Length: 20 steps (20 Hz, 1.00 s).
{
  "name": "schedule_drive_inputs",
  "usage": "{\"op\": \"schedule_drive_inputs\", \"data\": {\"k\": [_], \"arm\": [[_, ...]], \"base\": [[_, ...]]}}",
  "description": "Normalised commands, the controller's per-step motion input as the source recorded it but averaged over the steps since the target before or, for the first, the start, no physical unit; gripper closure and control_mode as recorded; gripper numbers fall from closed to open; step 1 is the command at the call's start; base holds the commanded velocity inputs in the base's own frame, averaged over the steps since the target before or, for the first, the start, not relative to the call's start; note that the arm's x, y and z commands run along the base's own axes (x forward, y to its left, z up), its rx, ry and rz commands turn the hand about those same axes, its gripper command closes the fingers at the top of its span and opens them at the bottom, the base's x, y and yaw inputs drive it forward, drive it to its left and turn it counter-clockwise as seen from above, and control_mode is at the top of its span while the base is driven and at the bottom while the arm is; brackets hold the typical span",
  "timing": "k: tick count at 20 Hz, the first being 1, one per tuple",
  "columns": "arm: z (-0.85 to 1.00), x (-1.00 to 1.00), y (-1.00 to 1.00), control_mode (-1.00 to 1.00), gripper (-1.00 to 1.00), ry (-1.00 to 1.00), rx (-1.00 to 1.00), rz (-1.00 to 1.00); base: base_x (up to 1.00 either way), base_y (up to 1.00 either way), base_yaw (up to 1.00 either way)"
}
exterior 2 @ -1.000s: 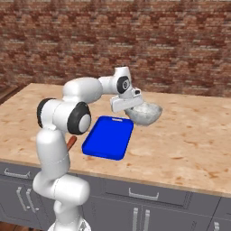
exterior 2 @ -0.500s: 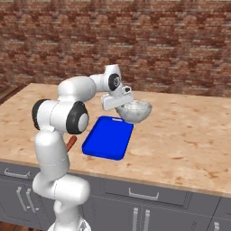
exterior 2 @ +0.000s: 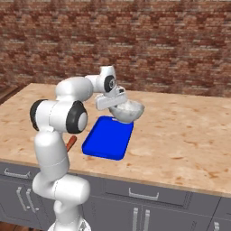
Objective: Place the two vegetables and bowl onto the tray for setting up a vegetable dip station.
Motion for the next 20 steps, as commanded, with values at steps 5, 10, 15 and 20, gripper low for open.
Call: {"op": "schedule_drive_inputs", "data": {"k": [5, 10, 15, 20], "arm": [[-0.16, 0.03, 0.3, -1.0, 1.0, -0.09, 0.12, 0.0], [-0.2, 0.08, 0.26, -1.0, 1.0, -0.11, 0.08, 0.0], [-0.15, 0.16, 0.19, -1.0, 1.0, -0.08, 0.02, 0.0], [-0.14, 0.13, 0.15, -1.0, 1.0, -0.03, 0.0, 0.0]], "base": [[0.0, 0.0, 0.0], [0.0, 0.0, 0.0], [0.0, 0.0, 0.0], [0.0, 0.0, 0.0]]}}
